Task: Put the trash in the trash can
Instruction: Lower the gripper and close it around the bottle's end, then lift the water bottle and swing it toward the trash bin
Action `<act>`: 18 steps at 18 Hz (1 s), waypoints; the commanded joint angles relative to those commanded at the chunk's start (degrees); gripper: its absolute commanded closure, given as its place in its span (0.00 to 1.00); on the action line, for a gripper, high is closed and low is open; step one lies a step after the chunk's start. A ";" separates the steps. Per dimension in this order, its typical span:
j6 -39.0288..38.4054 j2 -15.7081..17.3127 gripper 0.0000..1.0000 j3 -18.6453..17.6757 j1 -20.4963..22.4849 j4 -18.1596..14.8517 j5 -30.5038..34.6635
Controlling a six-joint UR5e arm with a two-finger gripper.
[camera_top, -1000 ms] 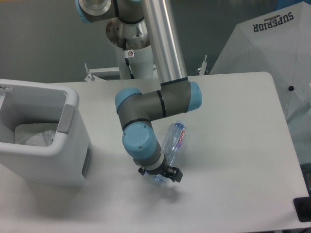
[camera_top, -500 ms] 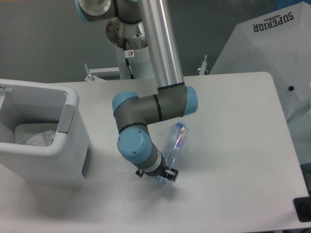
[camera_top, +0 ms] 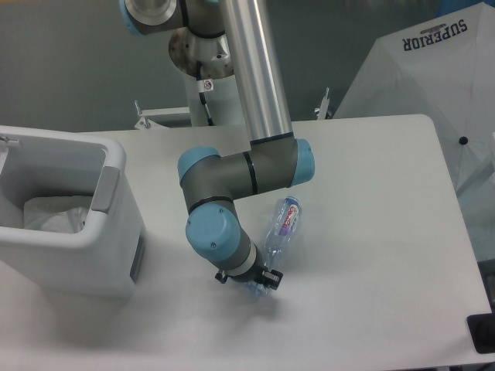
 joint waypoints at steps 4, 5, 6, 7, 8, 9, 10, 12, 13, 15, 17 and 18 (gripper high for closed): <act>0.00 2.45 0.67 0.70 1.49 0.18 -5.95; -0.09 3.25 0.67 1.49 1.93 0.18 -9.20; -0.09 3.95 0.67 1.93 2.20 0.18 -11.58; 0.00 4.65 0.67 2.02 2.90 0.18 -13.26; -0.09 5.18 0.67 2.02 3.43 0.18 -14.75; -0.09 5.54 0.67 2.46 3.43 0.18 -16.51; -0.17 5.97 0.67 3.07 3.52 0.18 -18.87; -0.17 6.50 0.67 4.04 4.57 0.26 -26.24; -0.26 6.85 0.67 4.48 5.36 0.26 -31.50; -0.79 8.17 0.67 5.27 6.85 0.35 -42.84; -0.88 9.40 0.67 5.97 8.35 0.53 -51.03; -1.05 9.84 0.67 6.50 8.44 0.61 -53.33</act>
